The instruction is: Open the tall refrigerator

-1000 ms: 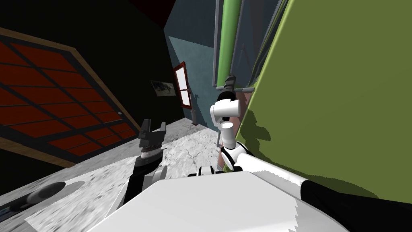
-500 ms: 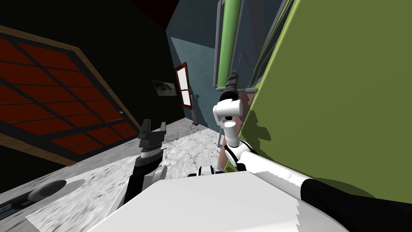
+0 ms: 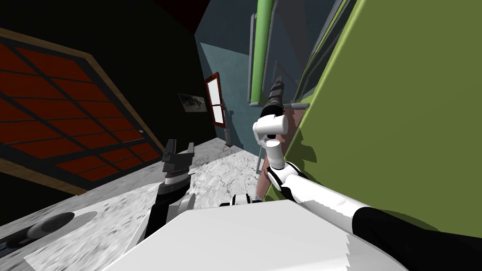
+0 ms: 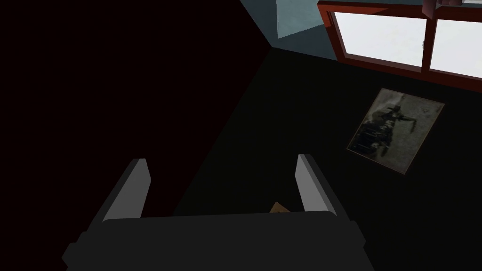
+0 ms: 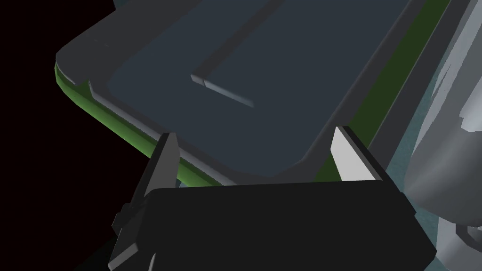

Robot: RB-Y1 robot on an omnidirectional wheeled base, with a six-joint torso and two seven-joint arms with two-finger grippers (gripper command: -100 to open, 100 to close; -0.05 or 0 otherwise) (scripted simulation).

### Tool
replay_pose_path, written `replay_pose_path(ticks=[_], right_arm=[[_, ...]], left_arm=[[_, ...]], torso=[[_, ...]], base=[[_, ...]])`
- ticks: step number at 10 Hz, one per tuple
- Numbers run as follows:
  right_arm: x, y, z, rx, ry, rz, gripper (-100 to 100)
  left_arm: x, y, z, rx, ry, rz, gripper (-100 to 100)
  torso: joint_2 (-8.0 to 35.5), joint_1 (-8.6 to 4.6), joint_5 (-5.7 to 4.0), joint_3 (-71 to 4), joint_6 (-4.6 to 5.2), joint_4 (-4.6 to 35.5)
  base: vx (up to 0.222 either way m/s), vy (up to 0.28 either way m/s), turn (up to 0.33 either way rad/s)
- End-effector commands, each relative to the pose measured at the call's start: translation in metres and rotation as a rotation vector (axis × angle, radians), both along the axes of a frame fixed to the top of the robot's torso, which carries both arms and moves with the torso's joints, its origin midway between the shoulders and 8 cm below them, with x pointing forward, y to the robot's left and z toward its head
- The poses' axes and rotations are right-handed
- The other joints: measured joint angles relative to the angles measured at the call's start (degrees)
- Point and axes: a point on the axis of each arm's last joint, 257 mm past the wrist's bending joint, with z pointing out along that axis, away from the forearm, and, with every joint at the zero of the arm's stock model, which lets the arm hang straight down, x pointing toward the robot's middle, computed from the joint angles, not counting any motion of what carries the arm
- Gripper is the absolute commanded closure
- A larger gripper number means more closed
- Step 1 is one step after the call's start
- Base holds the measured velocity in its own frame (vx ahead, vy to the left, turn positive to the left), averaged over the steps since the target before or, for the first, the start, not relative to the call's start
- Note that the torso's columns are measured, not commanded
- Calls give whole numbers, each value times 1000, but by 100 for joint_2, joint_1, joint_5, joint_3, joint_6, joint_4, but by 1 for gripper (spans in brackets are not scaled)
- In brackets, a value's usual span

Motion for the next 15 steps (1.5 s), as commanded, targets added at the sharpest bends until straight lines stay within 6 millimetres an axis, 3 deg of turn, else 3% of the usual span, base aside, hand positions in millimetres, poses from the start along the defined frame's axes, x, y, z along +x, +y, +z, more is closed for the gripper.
replay_pose_path(ticks=[1, 5, 12, 15], right_arm=[[-4, -9, 4, 44, -5, -6, -100], [-13, -27, 15, 63, -29, -43, -100], [-12, -24, 12, 94, -24, -21, -100], [-5, -8, 0, 170, 1, 52, -100]], left_arm=[[0, 0, 0, 0, 0, 0, 0], [0, 0, 0, 0, 0, 0, 0], [0, 0, 0, 0, 0, 0, 0], [0, 0, 0, 0, 0, 0, 0]], torso=[[-21, 22, 7, -12, -3, -7], [19, 5, 4, 14, -5, 4], [2, 94, 43, 5, -30, -2], [-17, 77, 38, -8, -27, -9]], base=[[107, 129, -14], [95, 104, -62], [21, 18, 7], [151, 28, 75]])
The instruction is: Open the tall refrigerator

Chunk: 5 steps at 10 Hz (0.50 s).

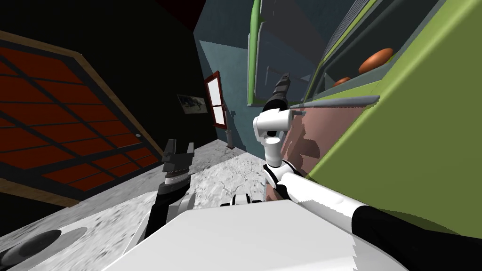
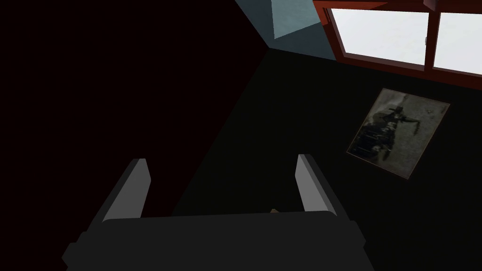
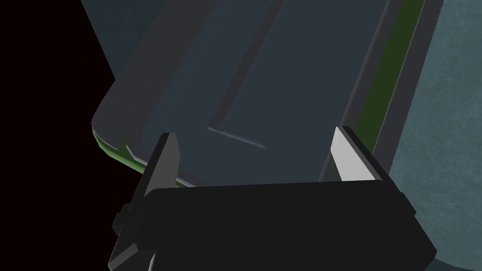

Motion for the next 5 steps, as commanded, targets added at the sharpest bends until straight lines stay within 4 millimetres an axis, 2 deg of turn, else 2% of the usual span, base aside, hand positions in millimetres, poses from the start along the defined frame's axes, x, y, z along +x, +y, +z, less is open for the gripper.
replay_pose_path(ticks=[1, 4, 5], right_arm=[[6, 14, -11, 58, 18, 60, -100], [9, 25, -18, 93, 32, 101, -100], [9, 22, -17, 86, 30, 91, -100]], left_arm=[[0, 0, 0, 0, 0, 0, 0], [0, 0, 0, 0, 0, 0, 0], [0, 0, 0, 0, 0, 0, 0]], torso=[[34, -10, -4, 21, 0, 11], [56, 5, 2, 38, -2, 20], [42, 5, 1, 28, -2, 15]], base=[[54, 6, -10], [5, 8, 0], [-6, 3, 1]])
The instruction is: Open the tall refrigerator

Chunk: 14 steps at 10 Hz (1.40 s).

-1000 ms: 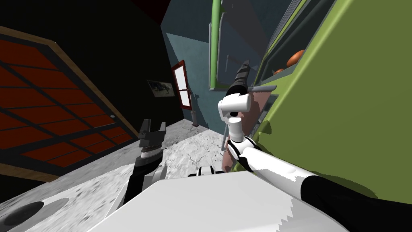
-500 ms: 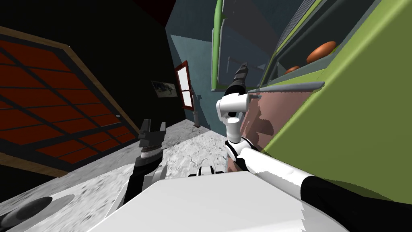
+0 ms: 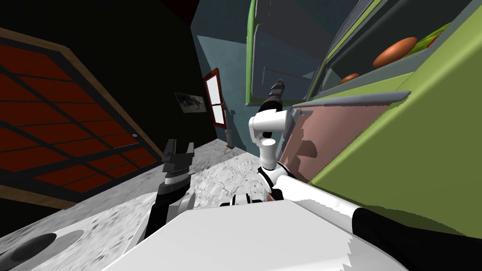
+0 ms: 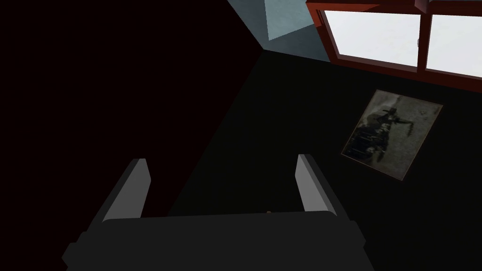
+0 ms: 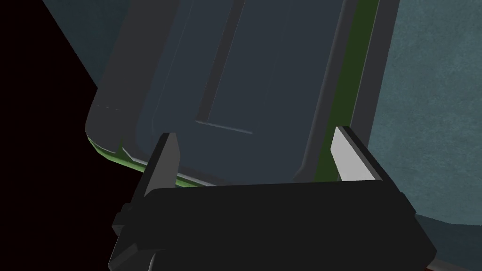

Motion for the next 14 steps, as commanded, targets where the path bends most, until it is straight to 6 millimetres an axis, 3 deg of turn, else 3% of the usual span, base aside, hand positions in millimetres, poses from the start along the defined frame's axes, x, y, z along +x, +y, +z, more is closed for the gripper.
replay_pose_path(ticks=[1, 4, 5, 7, 8, 14], right_arm=[[-1, 2, 8, 1, 0, 4, -100], [-3, 4, 15, 1, -2, 8, -100], [-1, 1, 6, 1, 0, 4, 100], [-1, 2, 5, 1, 2, 2, 100], [-4, -9, 10, -18, -8, -36, -100], [-22, -66, 37, -22, -19, -214, -100]], left_arm=[[0, 0, 0, 0, 0, 0, 0], [0, 0, 0, 0, 0, 0, 0], [0, 0, 0, 0, 0, 0, 0], [0, 0, 0, 0, 0, 0, 0], [0, 0, 0, 0, 0, 0, 0], [0, 0, 0, 0, 0, 0, 0]], torso=[[-14, -3, -1, -9, 1, -5], [-31, -4, -2, -21, 0, -11], [-7, 9, 2, -5, -1, -4], [16, 11, 3, 11, -1, 5], [-3, 0, 1, -1, 0, 1], [-14, 5, 2, -9, 0, -4]], base=[[31, -18, -17], [52, -22, -15], [-26, 12, 31], [-43, 22, 12], [20, 20, -7], [101, 70, -20]])
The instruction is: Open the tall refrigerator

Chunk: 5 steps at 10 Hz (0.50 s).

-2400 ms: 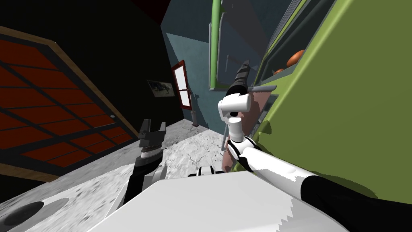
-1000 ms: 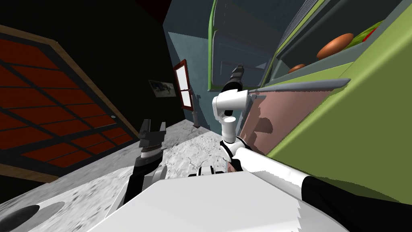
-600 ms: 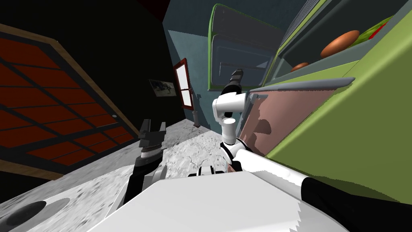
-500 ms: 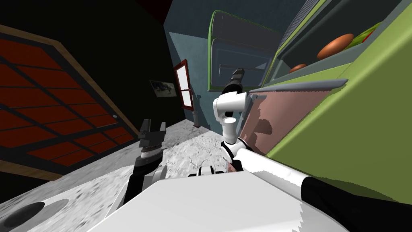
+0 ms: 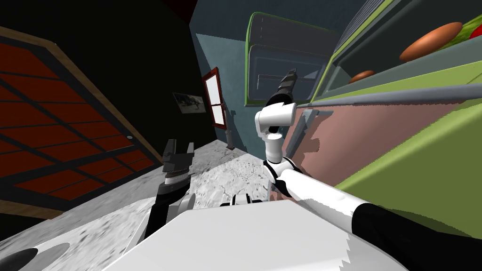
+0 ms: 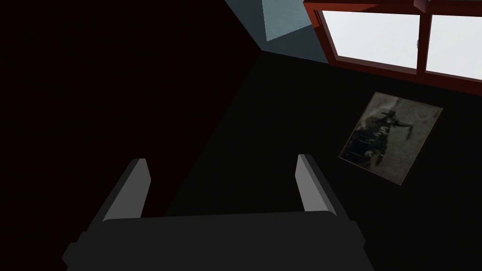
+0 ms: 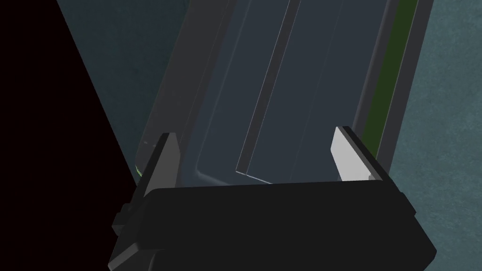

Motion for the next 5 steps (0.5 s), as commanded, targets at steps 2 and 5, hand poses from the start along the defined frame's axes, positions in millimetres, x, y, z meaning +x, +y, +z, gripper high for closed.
replay_pose_path(ticks=[2, 5], right_arm=[[-11, -33, 12, 43, 6, -95, -100], [-18, -60, 15, 118, 28, -158, -100]], left_arm=[[0, 0, 0, 0, 0, 0, 0], [0, 0, 0, 0, 0, 0, 0]], torso=[[-16, 6, 2, -11, -1, -6], [1, -2, -1, 0, 0, -2]], base=[[186, 130, -35], [202, 152, -37]])
